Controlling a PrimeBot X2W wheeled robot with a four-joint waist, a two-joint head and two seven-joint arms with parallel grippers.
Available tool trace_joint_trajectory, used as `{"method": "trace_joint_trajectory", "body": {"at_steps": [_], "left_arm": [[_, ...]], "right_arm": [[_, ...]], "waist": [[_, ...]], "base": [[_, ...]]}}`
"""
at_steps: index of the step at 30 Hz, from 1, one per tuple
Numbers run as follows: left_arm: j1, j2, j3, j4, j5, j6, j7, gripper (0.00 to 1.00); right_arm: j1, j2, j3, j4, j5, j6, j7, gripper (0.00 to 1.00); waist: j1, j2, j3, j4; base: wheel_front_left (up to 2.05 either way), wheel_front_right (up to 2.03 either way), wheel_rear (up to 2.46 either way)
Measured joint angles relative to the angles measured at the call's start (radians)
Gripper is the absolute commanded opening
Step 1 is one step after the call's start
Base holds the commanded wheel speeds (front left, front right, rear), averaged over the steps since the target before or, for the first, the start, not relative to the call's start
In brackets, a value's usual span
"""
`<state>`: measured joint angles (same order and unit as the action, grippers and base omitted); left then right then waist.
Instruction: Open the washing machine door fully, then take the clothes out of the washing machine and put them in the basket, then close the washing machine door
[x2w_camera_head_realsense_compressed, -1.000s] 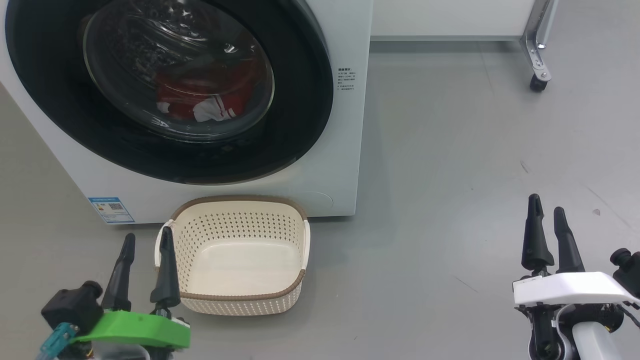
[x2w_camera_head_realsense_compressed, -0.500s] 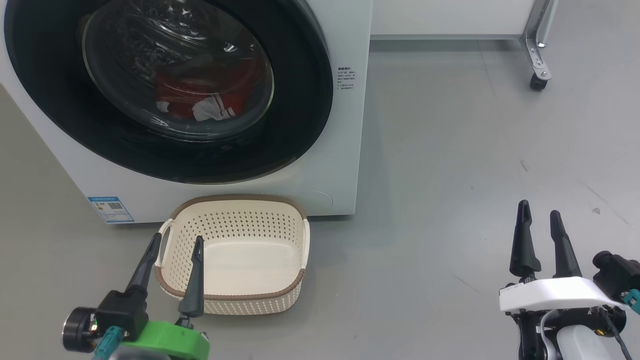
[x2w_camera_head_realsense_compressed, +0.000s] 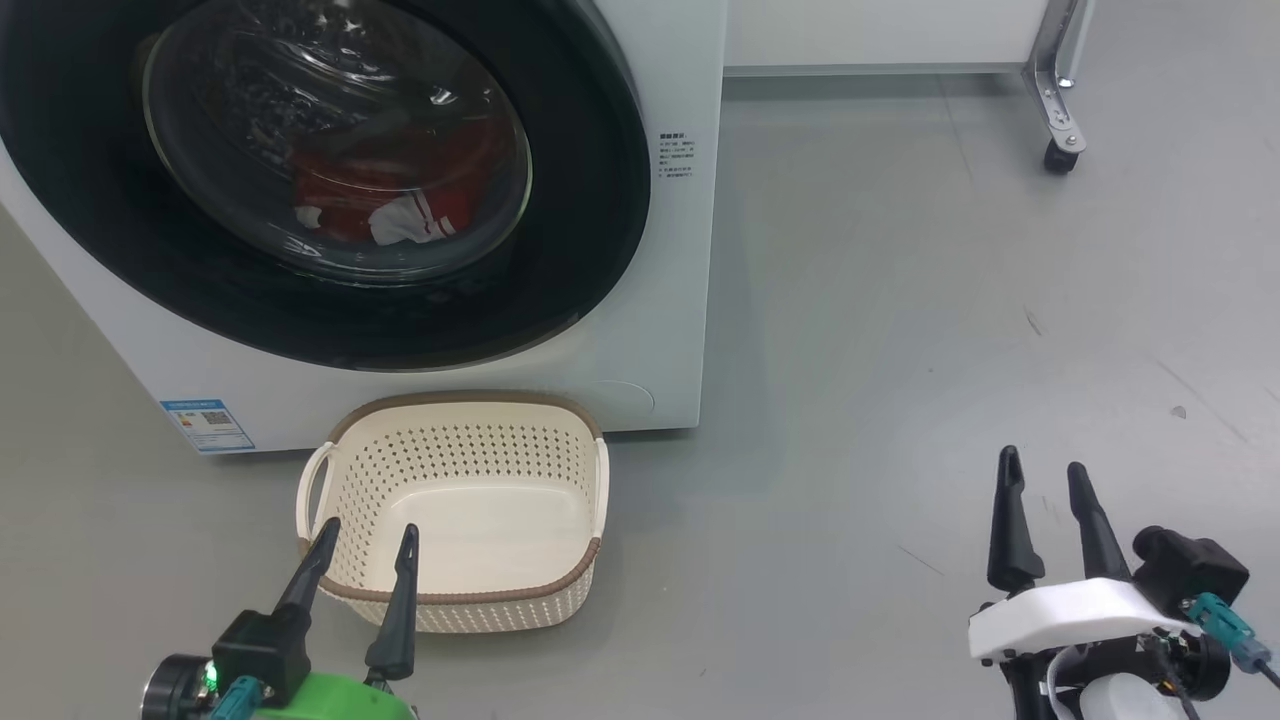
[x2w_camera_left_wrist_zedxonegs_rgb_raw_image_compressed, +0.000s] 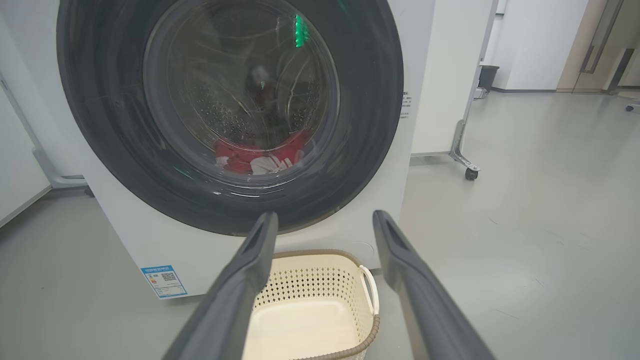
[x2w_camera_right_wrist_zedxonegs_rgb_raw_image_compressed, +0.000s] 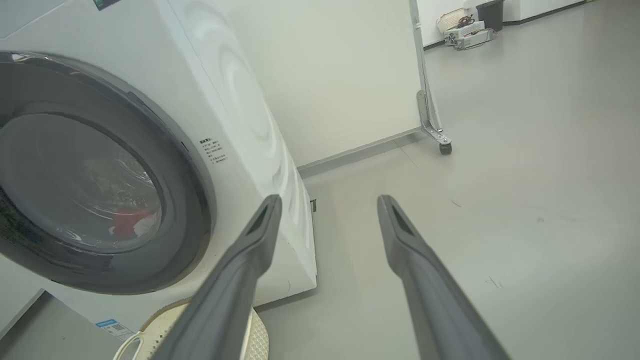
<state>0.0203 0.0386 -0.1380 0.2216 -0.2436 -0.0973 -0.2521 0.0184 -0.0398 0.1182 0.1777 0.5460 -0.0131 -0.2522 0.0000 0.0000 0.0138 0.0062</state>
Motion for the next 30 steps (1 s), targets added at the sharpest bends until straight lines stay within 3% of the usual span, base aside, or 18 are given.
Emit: {"method": "trace_joint_trajectory", "body": {"at_steps": [8,30], "left_arm": [[0.0,0.0,0.0,0.012,0.0,0.006,0.0,1.0],[-0.005,0.0,-0.007,0.04,-0.043,0.023,0.0,1.0]], "right_arm": [[-0.002,-0.017,0.021,0.024,-0.079,-0.026,0.0,1.0],[-0.026,-0.016,0.046,0.06,-0.137,-0.033,0.0,1.0]], "waist": [[0.0,0.0,0.004,-0.007],[0.0,0.0,0.013,-0.005]], "base": [[0.0,0.0,0.0],[0.0,0.0,0.0]]}}
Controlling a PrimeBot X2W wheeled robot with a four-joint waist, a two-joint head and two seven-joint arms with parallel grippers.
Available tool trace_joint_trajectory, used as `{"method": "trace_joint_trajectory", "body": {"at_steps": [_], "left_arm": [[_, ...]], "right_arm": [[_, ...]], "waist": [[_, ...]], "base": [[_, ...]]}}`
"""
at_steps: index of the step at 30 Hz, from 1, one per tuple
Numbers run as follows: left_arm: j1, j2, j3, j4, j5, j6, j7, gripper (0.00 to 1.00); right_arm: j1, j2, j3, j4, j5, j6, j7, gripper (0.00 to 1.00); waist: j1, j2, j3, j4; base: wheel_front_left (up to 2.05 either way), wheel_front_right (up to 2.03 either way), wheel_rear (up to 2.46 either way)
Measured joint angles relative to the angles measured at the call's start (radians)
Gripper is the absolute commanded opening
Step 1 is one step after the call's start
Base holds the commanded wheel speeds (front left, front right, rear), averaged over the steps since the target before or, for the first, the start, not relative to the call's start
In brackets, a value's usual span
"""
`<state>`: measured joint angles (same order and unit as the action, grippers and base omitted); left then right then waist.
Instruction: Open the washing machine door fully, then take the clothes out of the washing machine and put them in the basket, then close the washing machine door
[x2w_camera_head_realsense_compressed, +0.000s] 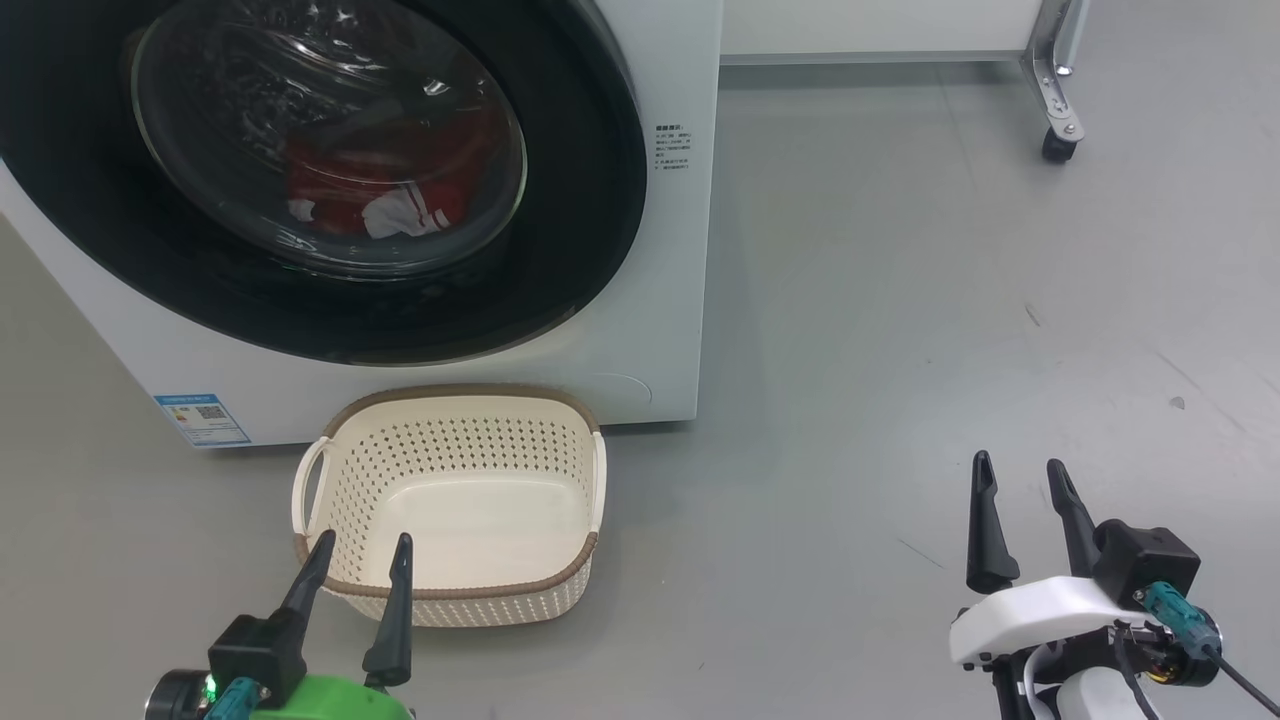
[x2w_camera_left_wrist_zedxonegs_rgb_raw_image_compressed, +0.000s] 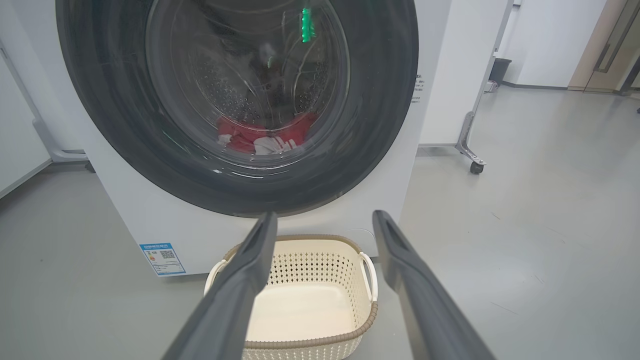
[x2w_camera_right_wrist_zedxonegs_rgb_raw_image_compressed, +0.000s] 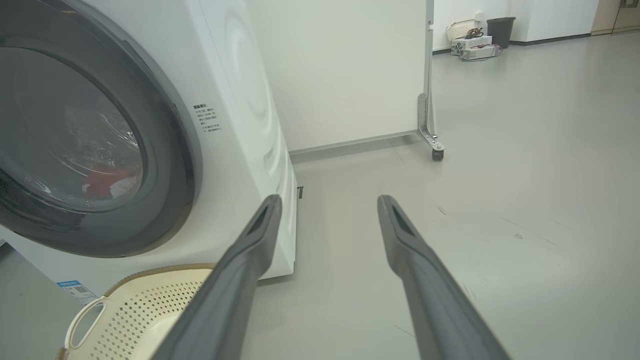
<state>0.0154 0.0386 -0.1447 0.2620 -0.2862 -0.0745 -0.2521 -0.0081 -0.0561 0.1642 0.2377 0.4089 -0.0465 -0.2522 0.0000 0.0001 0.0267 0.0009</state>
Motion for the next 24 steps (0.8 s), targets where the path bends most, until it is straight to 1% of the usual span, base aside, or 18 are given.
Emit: {"method": "trace_joint_trajectory", "body": {"at_steps": [4,24], "left_arm": [[-0.001,0.0,0.0,0.006,-0.001,0.007,0.0,1.0],[-0.013,0.0,-0.007,0.022,-0.012,0.01,0.0,1.0]], "right_arm": [[-0.005,0.0,0.005,0.007,-0.007,0.0,0.0,1.0],[-0.015,0.001,0.001,0.029,-0.014,0.001,0.0,1.0]], "waist": [[0.0,0.0,0.001,0.001],[0.0,0.0,0.0,0.002]], "base": [[0.0,0.0,0.0],[0.0,0.0,0.0]]}}
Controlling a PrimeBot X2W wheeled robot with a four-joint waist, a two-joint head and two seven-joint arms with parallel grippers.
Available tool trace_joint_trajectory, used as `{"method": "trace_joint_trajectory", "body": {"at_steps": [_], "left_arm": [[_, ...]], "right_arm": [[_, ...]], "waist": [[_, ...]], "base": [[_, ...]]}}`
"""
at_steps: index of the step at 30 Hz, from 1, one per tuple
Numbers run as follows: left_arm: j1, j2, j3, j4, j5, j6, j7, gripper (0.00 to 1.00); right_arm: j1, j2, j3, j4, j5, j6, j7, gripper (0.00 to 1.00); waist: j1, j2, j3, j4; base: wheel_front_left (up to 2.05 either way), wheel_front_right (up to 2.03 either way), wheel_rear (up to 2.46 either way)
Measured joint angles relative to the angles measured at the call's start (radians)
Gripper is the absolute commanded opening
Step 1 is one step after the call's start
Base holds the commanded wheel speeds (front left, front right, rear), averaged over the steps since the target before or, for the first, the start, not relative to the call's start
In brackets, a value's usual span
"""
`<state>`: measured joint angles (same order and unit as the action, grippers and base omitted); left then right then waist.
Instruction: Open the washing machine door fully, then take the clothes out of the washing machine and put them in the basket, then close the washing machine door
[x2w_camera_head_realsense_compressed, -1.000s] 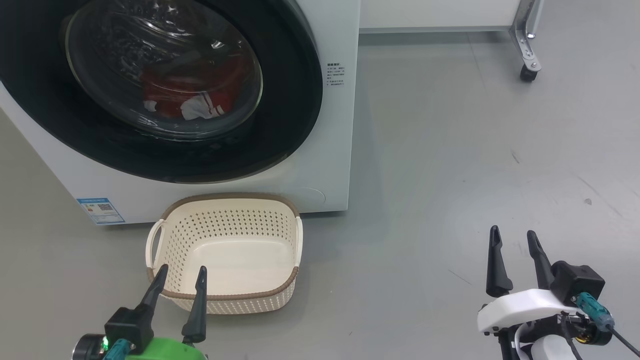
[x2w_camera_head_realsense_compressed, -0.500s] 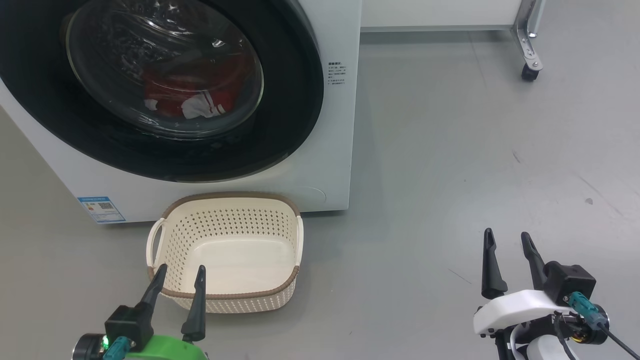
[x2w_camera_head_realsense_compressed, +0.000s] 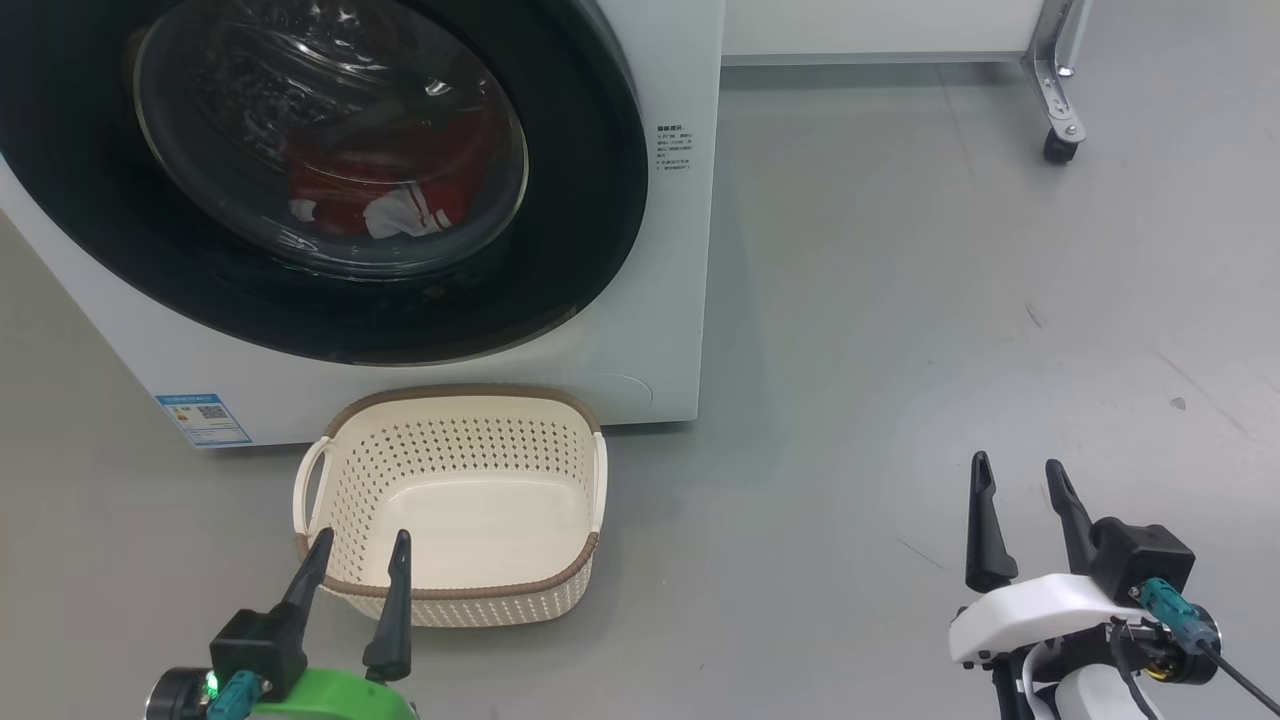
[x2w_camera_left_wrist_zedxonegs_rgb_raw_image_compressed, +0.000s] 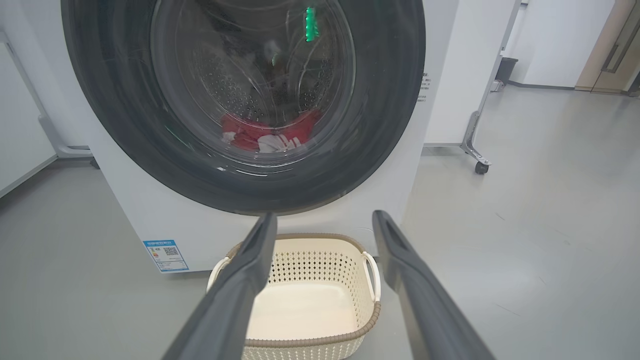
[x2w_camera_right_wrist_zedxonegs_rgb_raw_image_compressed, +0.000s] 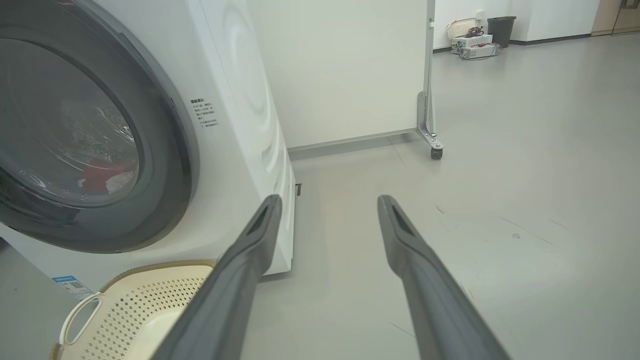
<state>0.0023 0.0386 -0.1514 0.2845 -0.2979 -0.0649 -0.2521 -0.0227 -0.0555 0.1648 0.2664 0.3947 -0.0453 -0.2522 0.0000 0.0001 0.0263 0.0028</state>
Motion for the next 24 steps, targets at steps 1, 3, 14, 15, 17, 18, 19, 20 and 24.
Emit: {"method": "trace_joint_trajectory", "body": {"at_steps": [1,3,14,15,17,18,19,20,24], "left_arm": [[-0.001,0.0,0.0,0.0,0.0,0.004,0.0,1.0],[-0.003,0.0,0.0,0.001,0.0,0.007,0.0,1.0],[-0.004,0.0,-0.006,0.005,0.0,0.007,0.0,1.0],[-0.004,0.0,-0.006,0.005,0.0,0.007,0.0,1.0],[-0.004,0.0,-0.007,0.005,-0.001,0.007,0.0,1.0],[-0.004,0.0,-0.007,0.005,-0.001,0.007,0.0,1.0],[-0.004,0.0,-0.008,0.005,-0.002,0.007,0.0,1.0],[-0.004,0.0,-0.008,0.005,-0.002,0.007,0.0,1.0],[-0.004,0.0,-0.01,0.005,-0.006,0.008,0.0,1.0]], "right_arm": [[0.0,0.0,-0.001,0.0,0.0,0.0,0.0,1.0],[-0.001,0.0,-0.001,0.0,0.0,0.0,0.0,1.0],[-0.009,0.002,-0.002,0.006,0.0,0.008,0.0,1.0],[-0.009,0.002,-0.002,0.006,0.0,0.008,0.0,1.0],[-0.009,0.002,-0.002,0.006,0.0,0.009,0.0,1.0],[-0.009,0.002,-0.002,0.006,0.0,0.009,0.0,1.0],[-0.009,0.002,-0.002,0.006,0.0,0.009,0.0,1.0],[-0.009,0.003,-0.002,0.006,0.0,0.01,0.0,1.0],[-0.009,0.003,-0.001,0.006,-0.001,0.018,0.0,0.47]], "waist": [[0.0,0.0,0.0,0.0],[0.0,0.0,0.0,0.0],[0.0,0.0,-0.004,0.004],[0.0,0.0,-0.005,0.004],[0.0,0.0,-0.005,0.005],[0.0,0.0,-0.005,0.005],[0.0,0.0,-0.005,0.006],[0.0,0.0,-0.005,0.006],[0.0,0.0,-0.003,0.008]], "base": [[0.0,0.0,0.0],[0.0,0.0,0.0],[0.0,0.0,0.0],[0.0,0.0,0.0],[0.0,0.0,0.0],[0.0,0.0,0.0],[0.0,0.0,0.0],[0.0,0.0,0.0],[0.0,0.0,0.0]]}}
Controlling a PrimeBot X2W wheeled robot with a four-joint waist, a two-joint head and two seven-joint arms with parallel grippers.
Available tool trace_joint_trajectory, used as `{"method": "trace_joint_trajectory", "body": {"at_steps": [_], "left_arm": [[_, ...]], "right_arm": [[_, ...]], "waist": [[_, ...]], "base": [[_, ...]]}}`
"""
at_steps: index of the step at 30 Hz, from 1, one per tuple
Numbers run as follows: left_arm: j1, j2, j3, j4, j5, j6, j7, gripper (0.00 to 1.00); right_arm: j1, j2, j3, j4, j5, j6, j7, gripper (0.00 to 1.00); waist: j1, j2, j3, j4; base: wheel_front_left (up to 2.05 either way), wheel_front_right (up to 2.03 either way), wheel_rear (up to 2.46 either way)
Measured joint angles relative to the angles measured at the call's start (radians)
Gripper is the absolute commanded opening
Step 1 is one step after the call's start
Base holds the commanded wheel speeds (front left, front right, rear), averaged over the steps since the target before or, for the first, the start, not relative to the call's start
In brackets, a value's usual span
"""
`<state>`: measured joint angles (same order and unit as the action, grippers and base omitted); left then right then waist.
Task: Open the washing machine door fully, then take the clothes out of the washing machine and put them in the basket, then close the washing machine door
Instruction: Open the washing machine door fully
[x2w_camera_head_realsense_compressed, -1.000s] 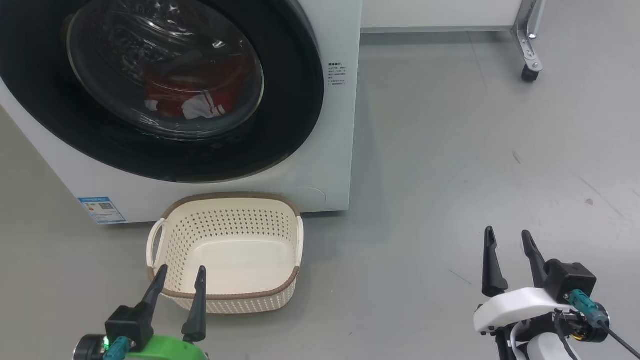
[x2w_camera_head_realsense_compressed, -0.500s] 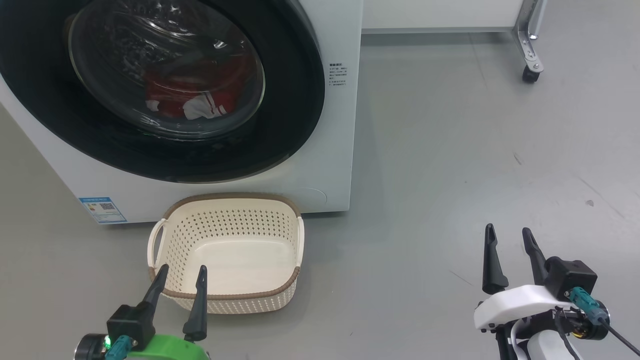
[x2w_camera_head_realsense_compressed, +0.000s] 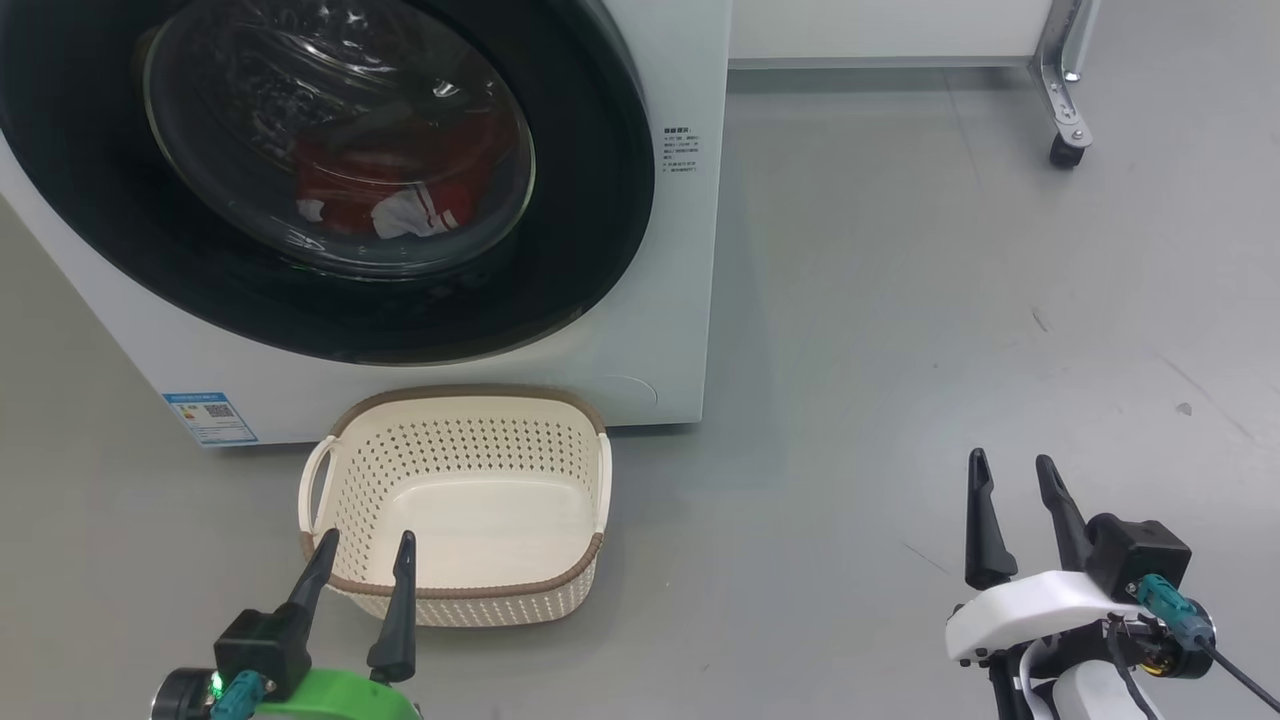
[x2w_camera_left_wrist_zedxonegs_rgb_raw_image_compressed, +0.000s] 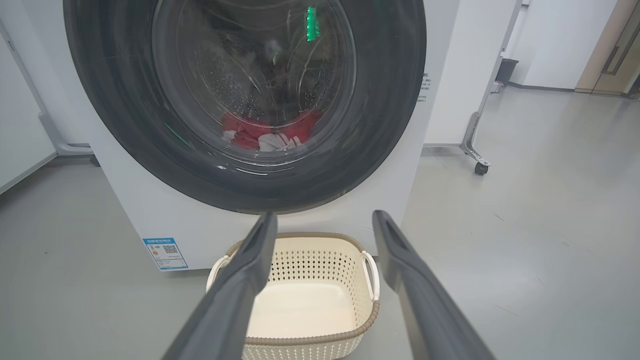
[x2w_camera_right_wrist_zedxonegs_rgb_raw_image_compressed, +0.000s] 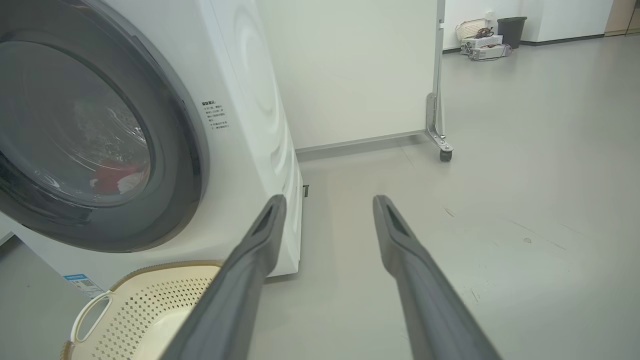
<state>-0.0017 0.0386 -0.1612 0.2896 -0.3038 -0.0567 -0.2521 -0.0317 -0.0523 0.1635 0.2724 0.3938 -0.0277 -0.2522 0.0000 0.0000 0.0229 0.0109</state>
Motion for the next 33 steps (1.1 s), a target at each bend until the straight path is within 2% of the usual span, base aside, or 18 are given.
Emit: {"method": "trace_joint_trajectory", "body": {"at_steps": [2,9,15,21,26,33], "left_arm": [[0.0,0.0,0.0,0.0,-0.005,0.0,0.0,1.0],[-0.006,0.0,-0.006,-0.003,-0.012,0.0,0.0,1.0],[-0.016,0.0,-0.012,-0.005,-0.012,0.0,0.0,1.0],[-0.03,0.0,-0.021,-0.008,-0.012,-0.001,0.0,1.0],[-0.046,0.0,-0.032,-0.009,-0.011,-0.002,0.0,1.0],[-0.066,0.0,-0.041,-0.009,-0.01,-0.011,0.0,1.0]], "right_arm": [[0.0,0.001,0.0,0.002,0.0,0.001,0.0,0.0],[-0.001,0.003,-0.013,-0.004,0.003,0.011,0.0,0.0],[-0.005,0.007,-0.036,-0.006,0.09,0.037,0.0,0.0],[-0.033,0.008,-0.084,-0.016,0.304,0.095,0.0,0.0],[-0.082,0.008,-0.113,-0.034,0.583,0.109,0.021,0.0],[-0.164,0.008,-0.144,-0.047,0.802,0.115,0.082,0.0]], "waist": [[0.0,0.0,0.001,0.001],[0.0,0.0,0.018,0.01],[0.0,0.0,0.041,0.019],[0.0,0.0,0.068,0.031],[0.0,0.0,0.097,0.044],[0.0,0.0,0.136,0.069]], "base": [[0.0,0.0,0.0],[0.0,0.0,0.0],[0.0,0.0,0.0],[0.0,0.0,0.0],[0.0,0.0,0.0],[0.0,0.0,0.0]]}}
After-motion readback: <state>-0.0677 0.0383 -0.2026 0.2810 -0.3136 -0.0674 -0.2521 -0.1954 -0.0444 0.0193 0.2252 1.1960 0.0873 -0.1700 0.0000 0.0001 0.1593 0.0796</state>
